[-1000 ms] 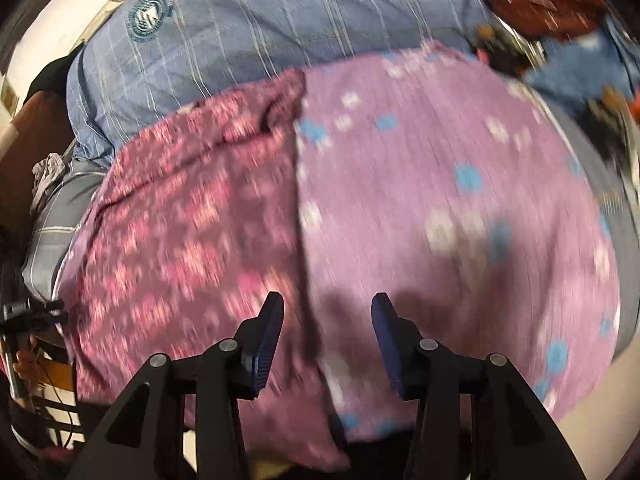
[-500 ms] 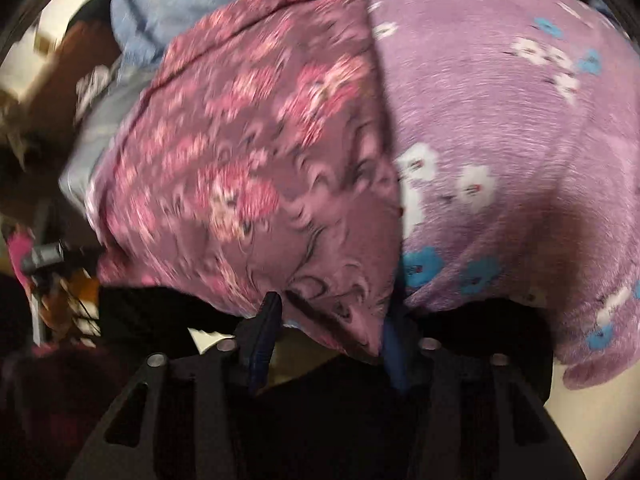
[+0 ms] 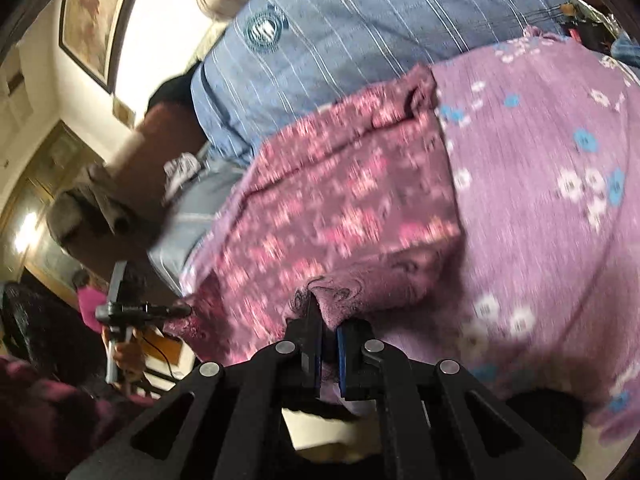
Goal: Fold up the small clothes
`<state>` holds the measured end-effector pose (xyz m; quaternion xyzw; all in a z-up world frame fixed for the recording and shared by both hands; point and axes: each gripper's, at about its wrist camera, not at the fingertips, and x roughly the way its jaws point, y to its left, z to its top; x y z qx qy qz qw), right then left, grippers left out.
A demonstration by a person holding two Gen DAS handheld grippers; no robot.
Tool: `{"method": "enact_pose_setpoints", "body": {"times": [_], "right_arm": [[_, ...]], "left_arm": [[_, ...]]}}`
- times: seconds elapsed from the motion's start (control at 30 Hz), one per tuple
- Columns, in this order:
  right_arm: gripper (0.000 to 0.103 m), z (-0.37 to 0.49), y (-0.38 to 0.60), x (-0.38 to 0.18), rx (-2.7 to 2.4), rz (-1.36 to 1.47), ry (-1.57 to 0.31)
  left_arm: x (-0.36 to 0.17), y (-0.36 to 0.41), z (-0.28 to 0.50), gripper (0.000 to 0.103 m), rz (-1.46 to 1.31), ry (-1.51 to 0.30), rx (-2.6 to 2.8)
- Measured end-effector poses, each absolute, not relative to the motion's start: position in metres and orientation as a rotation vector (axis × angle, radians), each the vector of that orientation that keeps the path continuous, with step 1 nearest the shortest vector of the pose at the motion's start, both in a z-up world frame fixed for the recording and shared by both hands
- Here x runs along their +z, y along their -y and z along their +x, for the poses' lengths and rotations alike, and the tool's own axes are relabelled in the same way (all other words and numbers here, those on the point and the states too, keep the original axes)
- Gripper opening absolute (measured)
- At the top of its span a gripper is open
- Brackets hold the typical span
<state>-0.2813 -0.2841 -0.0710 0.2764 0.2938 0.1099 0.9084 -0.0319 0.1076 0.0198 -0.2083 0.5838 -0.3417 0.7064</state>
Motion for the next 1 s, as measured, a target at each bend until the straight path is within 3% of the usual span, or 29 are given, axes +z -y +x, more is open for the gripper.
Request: {"method": "enact_pose_setpoints", "body": {"times": [0.5,1.0], "right_arm": [[0.005,-0.163,0.363,-0.027,0.115,0.775,-0.432],[0.005,0.005,0.448,-0.057,-0.052,0.963,-0.472]], "left_arm": [[0.039,-0.091,0.143,0.006,-0.734,-1.17,-0.668],[-0.004,-0.057,0.307,0.006,-0.801,-1.238,-0.435]]}}
